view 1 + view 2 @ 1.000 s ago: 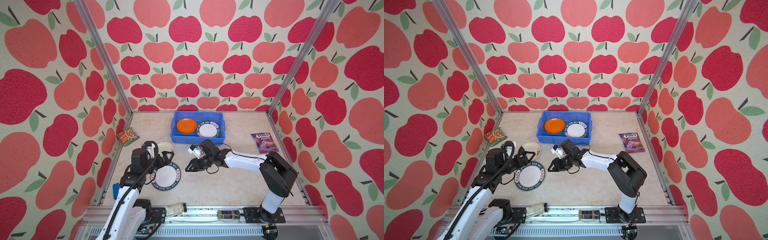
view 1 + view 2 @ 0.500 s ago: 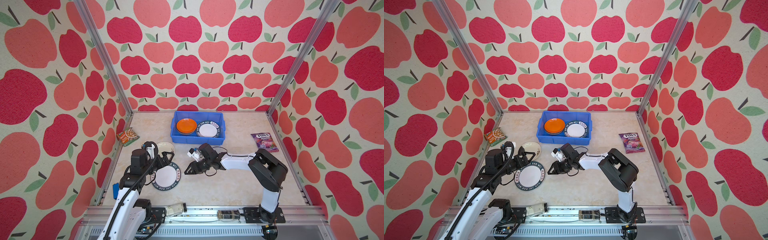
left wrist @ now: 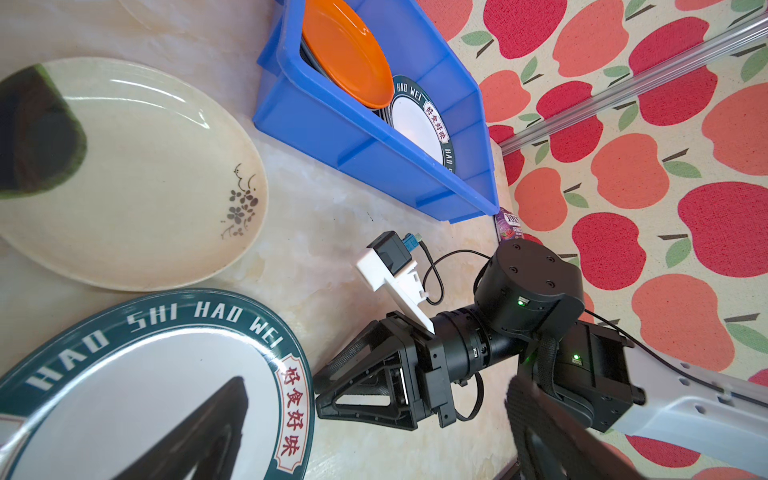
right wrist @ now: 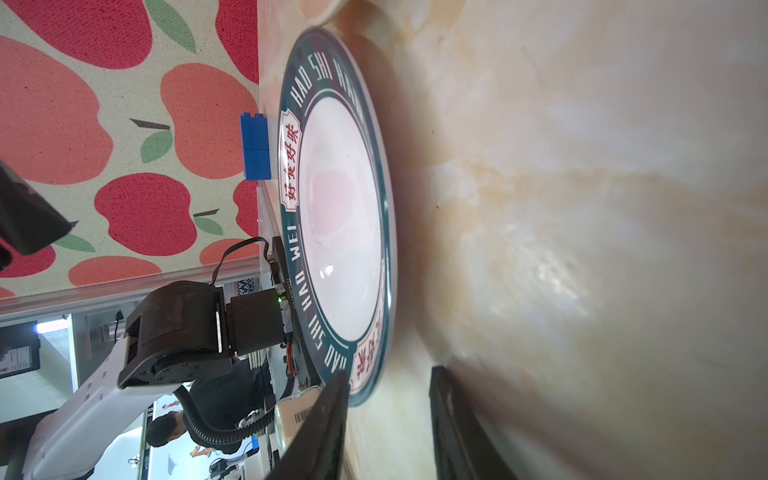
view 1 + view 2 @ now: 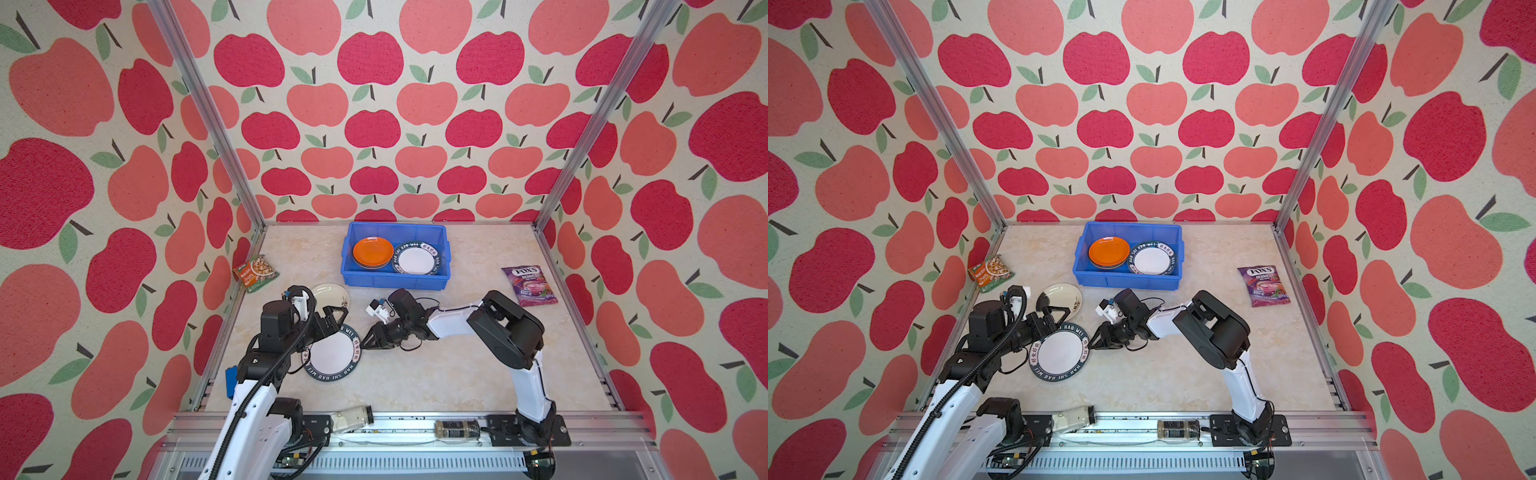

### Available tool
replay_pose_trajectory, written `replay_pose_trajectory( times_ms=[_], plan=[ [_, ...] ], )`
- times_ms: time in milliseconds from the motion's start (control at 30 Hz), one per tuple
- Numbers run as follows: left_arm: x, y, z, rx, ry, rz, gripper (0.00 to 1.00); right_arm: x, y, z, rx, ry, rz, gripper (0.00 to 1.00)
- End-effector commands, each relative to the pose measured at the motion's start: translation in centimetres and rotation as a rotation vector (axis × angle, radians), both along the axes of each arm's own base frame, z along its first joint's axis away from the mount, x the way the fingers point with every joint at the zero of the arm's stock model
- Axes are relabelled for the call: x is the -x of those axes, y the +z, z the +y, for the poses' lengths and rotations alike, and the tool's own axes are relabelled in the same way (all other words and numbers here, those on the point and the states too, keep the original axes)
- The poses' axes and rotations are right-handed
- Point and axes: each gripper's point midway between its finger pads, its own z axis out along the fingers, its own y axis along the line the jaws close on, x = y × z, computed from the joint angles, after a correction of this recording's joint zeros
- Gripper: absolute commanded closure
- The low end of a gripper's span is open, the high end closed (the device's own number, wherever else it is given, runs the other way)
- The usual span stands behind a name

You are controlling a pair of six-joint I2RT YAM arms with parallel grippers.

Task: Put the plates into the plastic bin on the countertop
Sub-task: 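Move the right gripper toward the green-rimmed plate while the left gripper lowers, then close the right gripper on the green-rimmed plate's rim and tilt it upright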

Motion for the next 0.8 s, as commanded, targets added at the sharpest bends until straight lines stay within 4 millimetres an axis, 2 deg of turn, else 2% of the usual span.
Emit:
replay_pose_trajectory(
  times_ms=[0, 533, 767],
  plan=[
    [0.3, -0.3, 0.1, -0.002, 0.003, 0.009, 0.01, 0.5, -1.2, 0.5, 0.037, 0.013, 0.045, 0.65],
    [-0.1, -1.0, 0.2, -0.005, 0.01, 0.021, 0.01, 0.3, -3.4, 1.3, 0.066, 0.014, 0.115, 0.76],
    [-0.3, -1.2, 0.3, -0.006, 0.015, 0.023, 0.01, 0.1, -3.1, 1.1, 0.057, 0.006, 0.108, 0.83]
  ],
)
